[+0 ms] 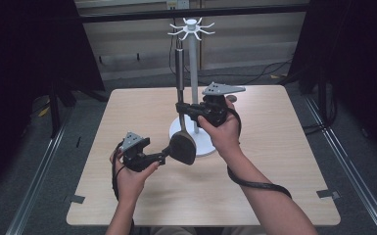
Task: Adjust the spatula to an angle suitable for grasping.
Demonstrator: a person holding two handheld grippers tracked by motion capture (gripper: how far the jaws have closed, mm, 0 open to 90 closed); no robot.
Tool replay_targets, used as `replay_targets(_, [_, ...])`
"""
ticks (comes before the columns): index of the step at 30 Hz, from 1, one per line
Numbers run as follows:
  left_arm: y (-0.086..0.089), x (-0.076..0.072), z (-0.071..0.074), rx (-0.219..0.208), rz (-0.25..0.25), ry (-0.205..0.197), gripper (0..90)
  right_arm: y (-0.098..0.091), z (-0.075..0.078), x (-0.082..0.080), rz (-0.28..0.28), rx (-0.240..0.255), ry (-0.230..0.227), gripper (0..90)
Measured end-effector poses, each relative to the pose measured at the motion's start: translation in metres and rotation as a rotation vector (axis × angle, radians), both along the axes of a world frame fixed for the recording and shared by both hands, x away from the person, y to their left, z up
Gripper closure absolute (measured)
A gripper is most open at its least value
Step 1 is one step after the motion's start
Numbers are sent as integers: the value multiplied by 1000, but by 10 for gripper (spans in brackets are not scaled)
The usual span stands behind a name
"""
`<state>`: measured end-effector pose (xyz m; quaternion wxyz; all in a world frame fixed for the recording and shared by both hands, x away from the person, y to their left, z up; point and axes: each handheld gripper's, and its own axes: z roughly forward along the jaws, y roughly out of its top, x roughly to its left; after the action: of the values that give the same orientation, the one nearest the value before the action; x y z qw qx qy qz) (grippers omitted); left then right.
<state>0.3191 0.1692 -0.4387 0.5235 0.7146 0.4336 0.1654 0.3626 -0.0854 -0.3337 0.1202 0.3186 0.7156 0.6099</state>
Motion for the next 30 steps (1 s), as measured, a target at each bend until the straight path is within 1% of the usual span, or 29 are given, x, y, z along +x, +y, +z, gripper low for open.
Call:
replay_targets(12, [-1,0,-1,1,-8,2,86,-1,-3,5,-17,-6,13,893])
replay_targets(13, [-2,0,-2,-7,-3,6,85,-1,-3,6,-18,-2,15,893])
replay_targets(15, [-2,0,-2,-7,-3,6,85,-2,-4,7,-20,-1,18,893])
replay_targets(22, [-2,0,-2,-4,-7,4,84,-3,-5,9,-29,-9,19,892])
replay_targets(30, [-1,1,-2,-2,0,5,85,-4,-6,11,-42,-10,17,892])
